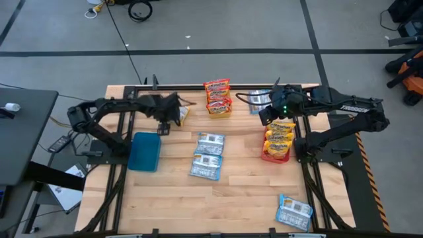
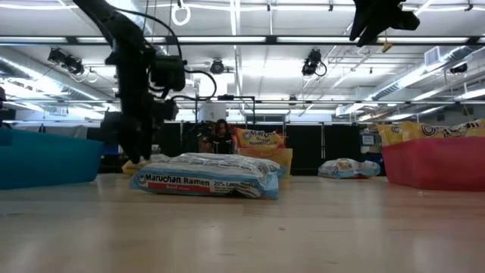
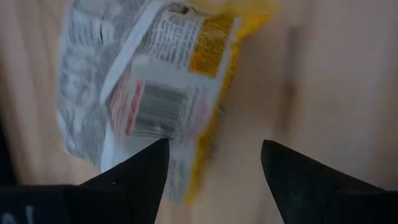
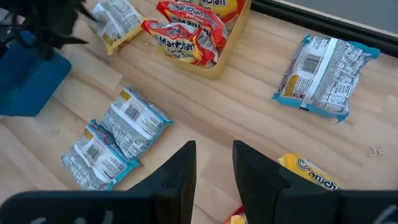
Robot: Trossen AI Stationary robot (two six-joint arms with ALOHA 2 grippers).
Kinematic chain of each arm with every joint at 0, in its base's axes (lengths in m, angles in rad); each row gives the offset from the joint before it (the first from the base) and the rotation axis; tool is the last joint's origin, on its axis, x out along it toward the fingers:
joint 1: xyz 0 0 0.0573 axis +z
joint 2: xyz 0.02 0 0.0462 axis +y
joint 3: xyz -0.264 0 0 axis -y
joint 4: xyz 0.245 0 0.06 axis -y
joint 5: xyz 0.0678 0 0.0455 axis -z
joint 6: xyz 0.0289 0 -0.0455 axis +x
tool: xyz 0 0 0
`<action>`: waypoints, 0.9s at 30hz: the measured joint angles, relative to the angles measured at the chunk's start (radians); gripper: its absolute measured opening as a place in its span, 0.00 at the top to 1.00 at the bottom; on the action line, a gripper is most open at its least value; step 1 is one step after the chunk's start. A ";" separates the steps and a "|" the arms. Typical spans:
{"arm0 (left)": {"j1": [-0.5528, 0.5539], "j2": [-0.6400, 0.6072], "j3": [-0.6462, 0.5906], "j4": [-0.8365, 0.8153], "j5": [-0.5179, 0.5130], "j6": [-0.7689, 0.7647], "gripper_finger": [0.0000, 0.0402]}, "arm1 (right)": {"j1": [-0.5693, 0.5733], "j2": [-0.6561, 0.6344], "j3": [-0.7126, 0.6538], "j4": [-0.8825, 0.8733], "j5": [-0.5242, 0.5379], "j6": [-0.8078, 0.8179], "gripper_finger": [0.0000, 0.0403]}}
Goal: Sort Maruchan noodles
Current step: Put the yellow noodle pack into the red bin
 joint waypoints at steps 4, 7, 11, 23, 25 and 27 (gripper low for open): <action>-0.032 0.005 -0.103 0.271 -0.095 0.029 0.36 | 0.013 0.000 0.000 0.002 0.001 0.032 0.73; -0.048 0.005 -0.163 0.441 -0.100 0.030 0.36 | 0.015 0.000 0.000 0.006 0.003 0.047 0.73; -0.062 0.027 -0.209 0.566 -0.114 0.031 0.40 | 0.015 0.000 0.000 0.020 0.021 0.052 0.73; -0.055 0.061 -0.109 0.439 -0.146 -0.407 0.97 | 0.042 0.001 -0.001 0.321 -0.010 -0.396 0.73; -0.054 0.051 -0.056 0.336 -0.087 -0.415 0.98 | 0.058 0.001 -0.001 0.411 -0.019 -0.529 0.73; -0.057 0.032 0.021 0.255 -0.029 -0.408 0.98 | 0.072 0.001 -0.001 0.492 -0.019 -0.636 0.73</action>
